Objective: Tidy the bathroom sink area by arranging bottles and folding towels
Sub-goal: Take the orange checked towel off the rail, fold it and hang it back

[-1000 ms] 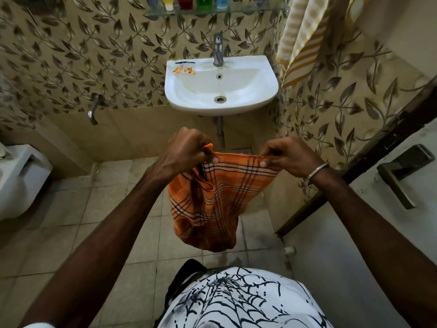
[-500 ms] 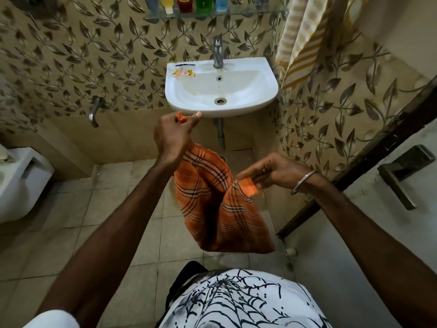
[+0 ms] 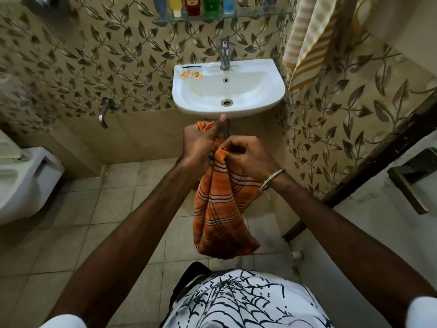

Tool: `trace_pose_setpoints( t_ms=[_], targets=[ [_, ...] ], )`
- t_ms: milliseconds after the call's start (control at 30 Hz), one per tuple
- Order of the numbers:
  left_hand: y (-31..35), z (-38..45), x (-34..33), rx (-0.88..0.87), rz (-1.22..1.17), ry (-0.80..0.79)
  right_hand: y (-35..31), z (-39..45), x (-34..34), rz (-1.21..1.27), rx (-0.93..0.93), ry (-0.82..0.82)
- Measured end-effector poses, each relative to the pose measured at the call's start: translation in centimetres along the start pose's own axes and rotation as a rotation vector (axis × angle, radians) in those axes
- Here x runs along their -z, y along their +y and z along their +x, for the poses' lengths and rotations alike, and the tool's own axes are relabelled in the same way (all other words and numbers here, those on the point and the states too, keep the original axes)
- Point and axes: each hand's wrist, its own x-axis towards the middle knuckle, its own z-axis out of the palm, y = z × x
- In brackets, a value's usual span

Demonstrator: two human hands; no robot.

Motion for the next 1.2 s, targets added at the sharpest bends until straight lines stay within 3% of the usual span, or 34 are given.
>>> trace_pose_setpoints(
  t_ms=[233, 467, 800, 1200],
  targets=[
    [1.4, -1.0, 2.8, 0.133, 0.085, -0.194, 0.6, -0.2, 0.9, 0.031, -0.06, 0.115],
    [1.1, -1.3, 2.4, -0.002, 0.186, -0.108, 0.6, 0.0, 0.5, -0.055, -0.085, 0.131],
    [-0.4, -1.8, 1.7, -0.045, 0.081, -0.026, 0.9, -0.1, 1.3, -0.157, 0.0, 0.147],
    [-0.9, -2.1, 1.5, -0.039, 0.04, -0.133, 1.4, 0.0, 1.6, -0.087, 0.037, 0.24]
  ],
)
